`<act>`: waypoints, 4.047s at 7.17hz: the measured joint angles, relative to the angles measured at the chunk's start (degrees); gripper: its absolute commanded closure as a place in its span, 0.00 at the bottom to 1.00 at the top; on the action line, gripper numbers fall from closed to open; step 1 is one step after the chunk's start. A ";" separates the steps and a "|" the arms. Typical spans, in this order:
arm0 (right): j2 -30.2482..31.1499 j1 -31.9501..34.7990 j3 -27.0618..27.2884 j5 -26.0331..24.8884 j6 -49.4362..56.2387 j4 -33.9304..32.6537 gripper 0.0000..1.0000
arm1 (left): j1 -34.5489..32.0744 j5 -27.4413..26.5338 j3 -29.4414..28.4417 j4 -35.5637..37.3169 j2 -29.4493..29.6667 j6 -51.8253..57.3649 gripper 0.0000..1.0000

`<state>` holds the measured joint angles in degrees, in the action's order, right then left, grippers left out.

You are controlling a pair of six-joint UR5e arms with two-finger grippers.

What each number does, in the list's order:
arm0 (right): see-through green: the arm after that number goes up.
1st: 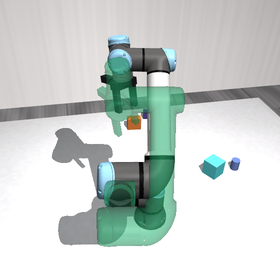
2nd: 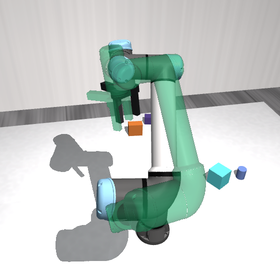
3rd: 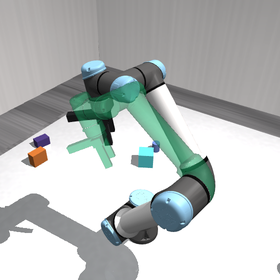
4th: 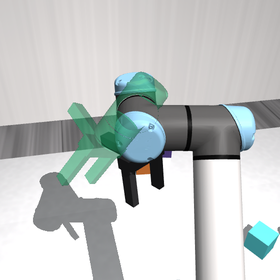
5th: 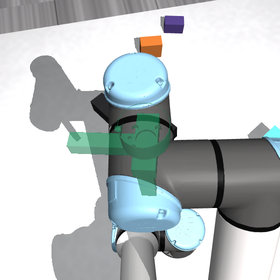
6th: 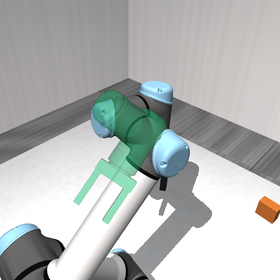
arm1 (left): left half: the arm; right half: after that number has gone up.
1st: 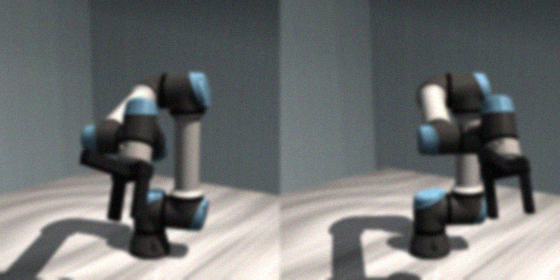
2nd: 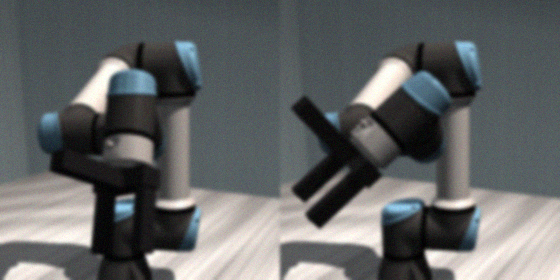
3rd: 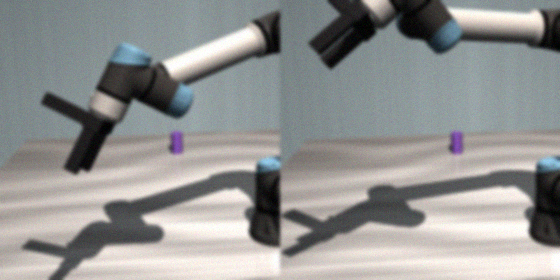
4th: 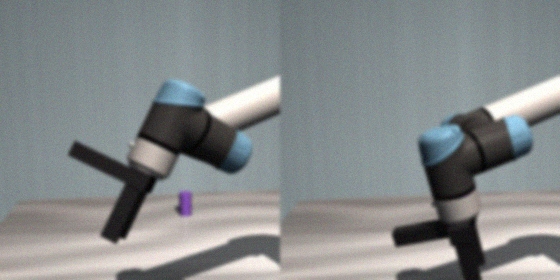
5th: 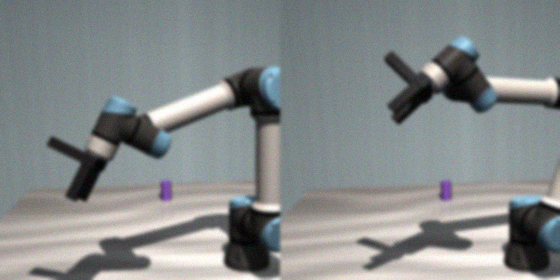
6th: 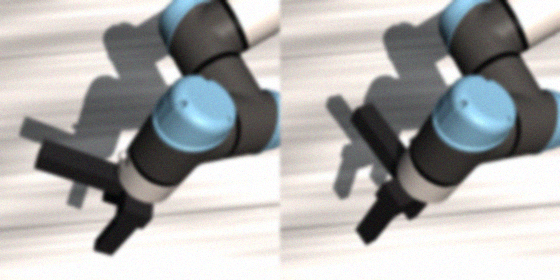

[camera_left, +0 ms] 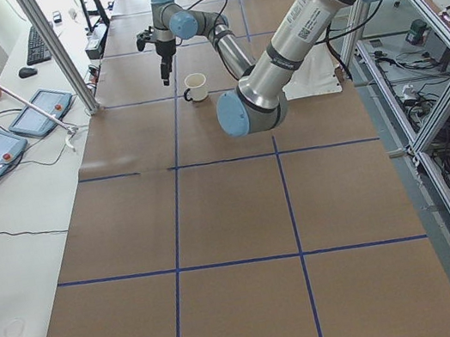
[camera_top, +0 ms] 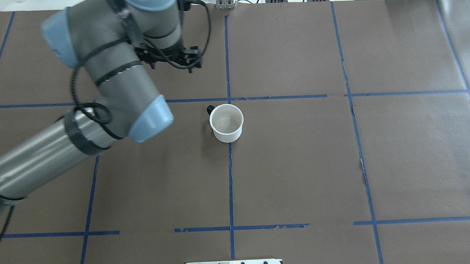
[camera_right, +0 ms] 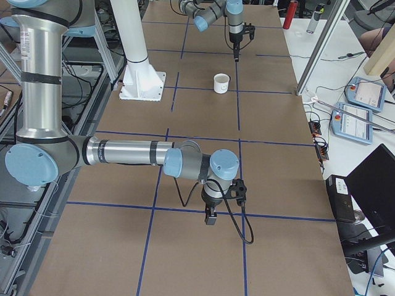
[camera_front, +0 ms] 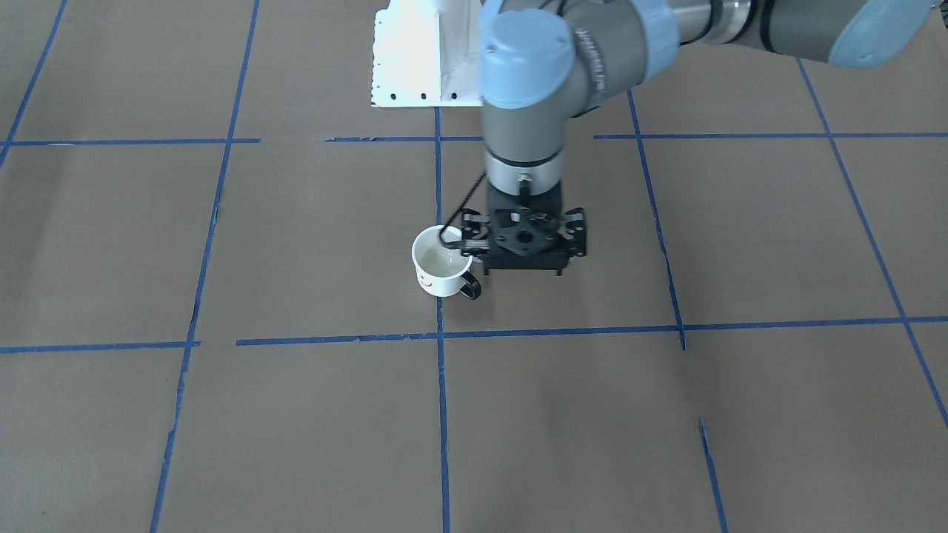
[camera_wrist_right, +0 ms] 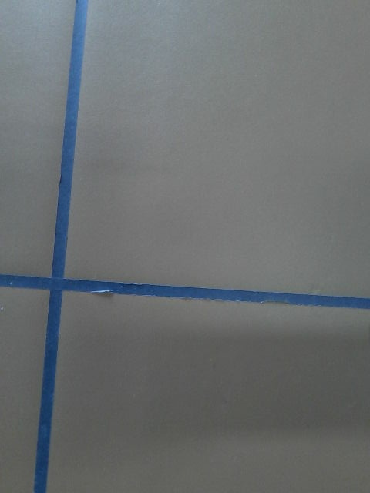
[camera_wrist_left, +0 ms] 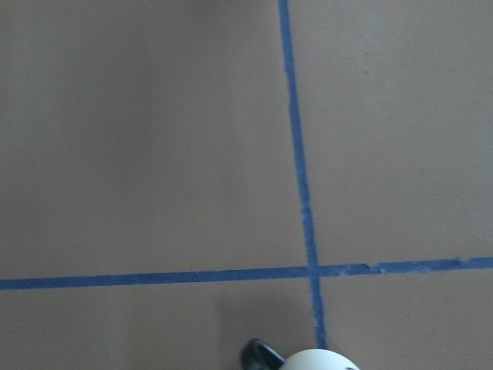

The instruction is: Flip mug

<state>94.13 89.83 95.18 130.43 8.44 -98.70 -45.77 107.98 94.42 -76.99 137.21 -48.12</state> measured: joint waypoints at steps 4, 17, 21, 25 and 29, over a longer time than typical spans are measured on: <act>0.00 0.00 0.00 0.00 0.00 0.00 0.00 | -24.53 13.28 6.89 -7.39 -25.22 29.91 0.00; 0.00 0.00 0.00 0.00 0.00 0.00 0.00 | -44.76 24.69 2.44 -15.60 -51.32 49.95 0.00; 0.00 0.00 0.00 0.00 0.00 0.00 0.00 | -45.41 25.26 3.20 -14.85 -50.20 50.13 0.00; 0.00 0.00 0.00 0.00 0.00 0.00 0.00 | -47.95 25.34 2.80 -14.75 -50.61 50.46 0.00; 0.00 0.00 0.00 0.00 0.00 0.00 0.00 | -48.01 25.26 2.82 -14.80 -50.51 50.42 0.00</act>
<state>94.13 89.82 95.18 130.43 8.44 -98.70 -93.78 133.24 97.24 -91.79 86.69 2.30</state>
